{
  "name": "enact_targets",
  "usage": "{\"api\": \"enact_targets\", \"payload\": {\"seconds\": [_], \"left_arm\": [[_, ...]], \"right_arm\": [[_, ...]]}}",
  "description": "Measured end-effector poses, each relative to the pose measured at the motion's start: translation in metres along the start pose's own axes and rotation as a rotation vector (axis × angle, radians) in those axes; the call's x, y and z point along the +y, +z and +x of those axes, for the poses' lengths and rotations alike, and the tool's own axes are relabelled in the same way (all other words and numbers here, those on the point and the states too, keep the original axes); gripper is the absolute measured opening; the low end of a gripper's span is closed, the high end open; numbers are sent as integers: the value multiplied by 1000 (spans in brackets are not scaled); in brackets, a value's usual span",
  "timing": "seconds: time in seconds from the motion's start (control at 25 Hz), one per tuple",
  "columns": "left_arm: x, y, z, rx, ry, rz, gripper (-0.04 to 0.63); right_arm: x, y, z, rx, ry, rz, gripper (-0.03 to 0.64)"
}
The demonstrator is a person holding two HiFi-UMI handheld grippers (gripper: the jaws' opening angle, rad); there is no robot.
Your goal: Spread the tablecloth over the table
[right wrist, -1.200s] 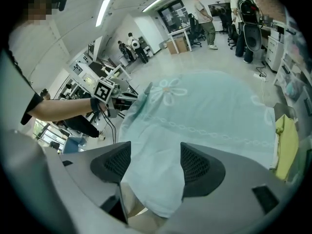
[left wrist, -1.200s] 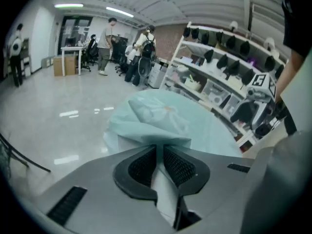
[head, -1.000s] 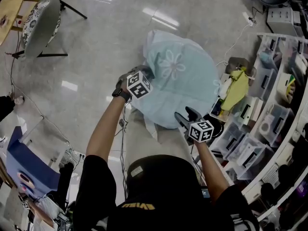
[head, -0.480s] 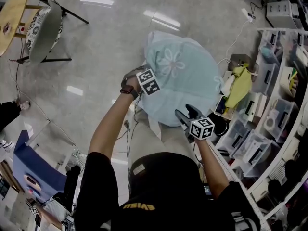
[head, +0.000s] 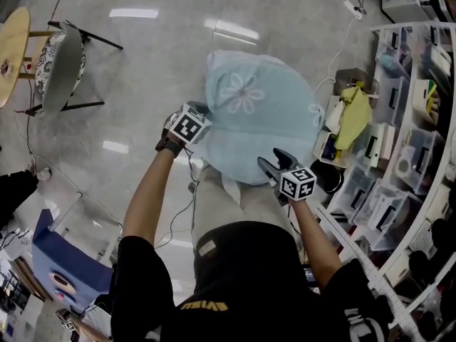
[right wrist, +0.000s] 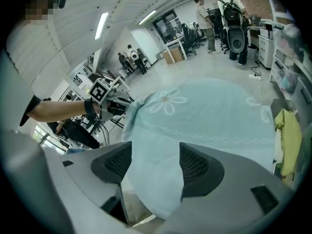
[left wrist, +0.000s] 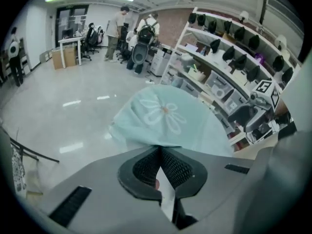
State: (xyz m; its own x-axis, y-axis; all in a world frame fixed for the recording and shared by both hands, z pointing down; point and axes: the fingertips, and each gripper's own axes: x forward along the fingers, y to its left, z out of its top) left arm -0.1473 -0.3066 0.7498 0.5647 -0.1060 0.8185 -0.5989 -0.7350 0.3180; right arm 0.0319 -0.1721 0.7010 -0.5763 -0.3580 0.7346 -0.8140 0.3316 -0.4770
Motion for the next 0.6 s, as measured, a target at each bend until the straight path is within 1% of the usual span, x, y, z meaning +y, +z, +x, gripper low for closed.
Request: {"api": "enact_targets", "payload": {"seconds": [0.24, 0.44, 0.6], "left_arm": [[23, -32, -21, 10, -32, -136, 14], [41, -52, -33, 19, -7, -187, 14], [58, -65, -44, -14, 15, -274, 14]], "right_arm": [[1, 0, -1, -1, -10, 13, 302], [2, -3, -2, 8, -16, 14, 301], [3, -1, -2, 5, -23, 11, 301]]}}
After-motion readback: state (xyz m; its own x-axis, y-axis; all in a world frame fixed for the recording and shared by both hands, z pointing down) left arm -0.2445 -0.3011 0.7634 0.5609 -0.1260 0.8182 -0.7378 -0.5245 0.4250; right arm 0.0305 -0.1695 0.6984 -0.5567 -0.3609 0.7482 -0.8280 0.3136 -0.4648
